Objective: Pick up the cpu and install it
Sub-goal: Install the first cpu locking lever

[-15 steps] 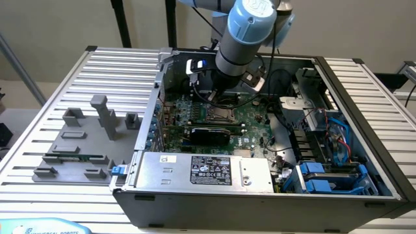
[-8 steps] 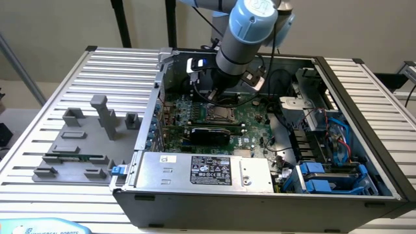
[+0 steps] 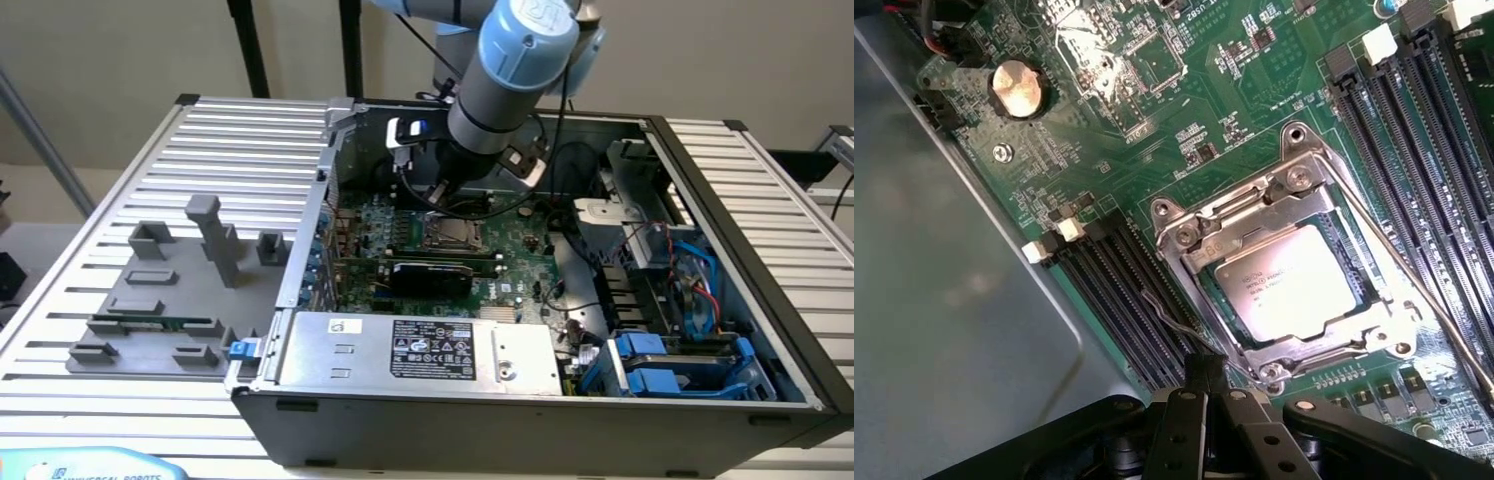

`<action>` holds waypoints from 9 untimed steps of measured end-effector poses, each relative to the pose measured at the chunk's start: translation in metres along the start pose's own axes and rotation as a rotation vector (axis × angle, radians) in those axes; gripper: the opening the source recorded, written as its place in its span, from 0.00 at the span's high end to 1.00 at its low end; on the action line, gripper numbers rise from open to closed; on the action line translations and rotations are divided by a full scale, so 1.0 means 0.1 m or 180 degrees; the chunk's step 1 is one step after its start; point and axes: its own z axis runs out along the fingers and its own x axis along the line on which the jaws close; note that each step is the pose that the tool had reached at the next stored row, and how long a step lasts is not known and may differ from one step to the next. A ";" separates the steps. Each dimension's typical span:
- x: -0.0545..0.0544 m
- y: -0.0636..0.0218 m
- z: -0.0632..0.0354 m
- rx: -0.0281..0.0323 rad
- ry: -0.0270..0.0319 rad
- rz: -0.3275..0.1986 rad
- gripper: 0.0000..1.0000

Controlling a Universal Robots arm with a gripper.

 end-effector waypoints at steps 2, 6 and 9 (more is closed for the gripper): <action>0.00 0.001 0.000 0.0009 -0.0004 0.0004 0.89; -0.01 0.007 -0.004 0.0022 -0.0012 0.0008 0.89; -0.02 0.012 -0.009 0.0024 -0.0014 0.0010 0.89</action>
